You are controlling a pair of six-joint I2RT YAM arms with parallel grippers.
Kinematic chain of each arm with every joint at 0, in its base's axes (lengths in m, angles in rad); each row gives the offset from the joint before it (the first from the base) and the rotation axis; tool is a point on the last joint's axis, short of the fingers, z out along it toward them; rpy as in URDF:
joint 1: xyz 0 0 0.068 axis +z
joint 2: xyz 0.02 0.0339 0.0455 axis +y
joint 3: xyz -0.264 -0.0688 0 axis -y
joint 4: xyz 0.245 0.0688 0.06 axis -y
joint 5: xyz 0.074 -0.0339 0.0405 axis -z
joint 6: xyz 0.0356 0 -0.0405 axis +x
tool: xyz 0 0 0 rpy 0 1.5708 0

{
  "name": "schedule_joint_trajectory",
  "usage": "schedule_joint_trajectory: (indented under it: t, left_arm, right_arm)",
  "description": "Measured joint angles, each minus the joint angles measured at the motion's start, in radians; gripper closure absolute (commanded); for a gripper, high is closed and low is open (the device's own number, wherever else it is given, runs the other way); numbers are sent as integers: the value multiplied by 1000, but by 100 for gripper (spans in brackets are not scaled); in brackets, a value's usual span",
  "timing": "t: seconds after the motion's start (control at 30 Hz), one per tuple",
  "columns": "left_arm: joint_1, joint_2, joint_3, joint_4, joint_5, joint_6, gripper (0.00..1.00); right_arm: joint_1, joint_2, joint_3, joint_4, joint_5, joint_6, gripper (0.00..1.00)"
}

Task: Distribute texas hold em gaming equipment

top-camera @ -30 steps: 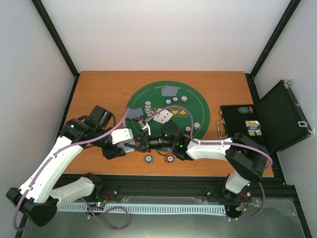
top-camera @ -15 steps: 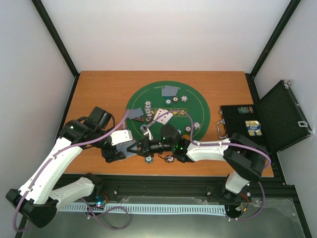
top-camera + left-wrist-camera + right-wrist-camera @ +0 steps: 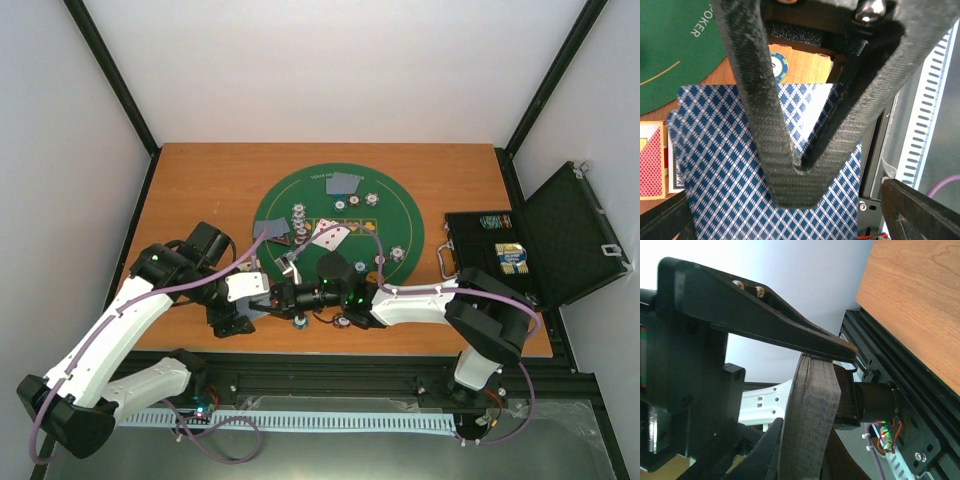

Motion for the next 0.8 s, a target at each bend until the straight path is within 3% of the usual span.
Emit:
schedule_joint_trajectory:
  t: [0.5,0.8]
  left_arm:
    - [0,-10,-13,8,-46,12,45]
    - [0,-10,-9,5,-66,11,45]
  right_arm:
    - [10,29,13,41,-10,-2,97]
    - [11,30,33,-17,1,-53,97]
